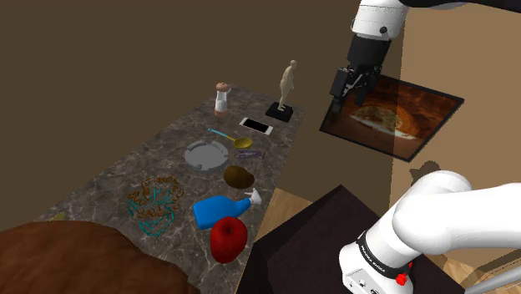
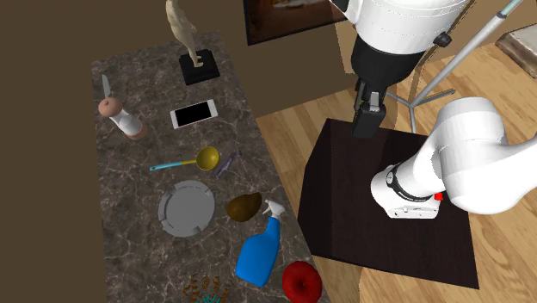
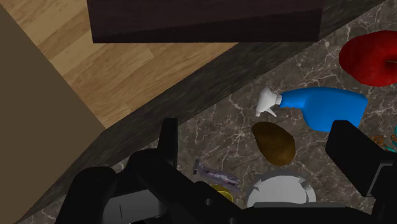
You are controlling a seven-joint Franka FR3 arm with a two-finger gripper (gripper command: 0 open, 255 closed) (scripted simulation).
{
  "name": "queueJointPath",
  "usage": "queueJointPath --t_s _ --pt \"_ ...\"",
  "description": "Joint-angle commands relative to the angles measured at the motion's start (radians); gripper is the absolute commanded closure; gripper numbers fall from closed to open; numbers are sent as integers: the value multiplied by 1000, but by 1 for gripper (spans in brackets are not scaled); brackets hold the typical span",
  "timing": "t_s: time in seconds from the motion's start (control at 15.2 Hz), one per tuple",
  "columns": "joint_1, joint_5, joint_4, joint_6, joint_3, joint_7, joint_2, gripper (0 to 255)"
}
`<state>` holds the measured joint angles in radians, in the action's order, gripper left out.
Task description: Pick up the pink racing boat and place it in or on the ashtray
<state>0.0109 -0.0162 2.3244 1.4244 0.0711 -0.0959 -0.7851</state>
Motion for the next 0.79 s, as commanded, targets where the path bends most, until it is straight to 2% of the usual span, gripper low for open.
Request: queueJointPath --t_s 0.0,0.33,0.73 --pt "0 0 0 0 0 0 0 0" --pt "0 19 95 183 -44 76 74 0" --pt "-1 30 160 406 -94 167 217 0"
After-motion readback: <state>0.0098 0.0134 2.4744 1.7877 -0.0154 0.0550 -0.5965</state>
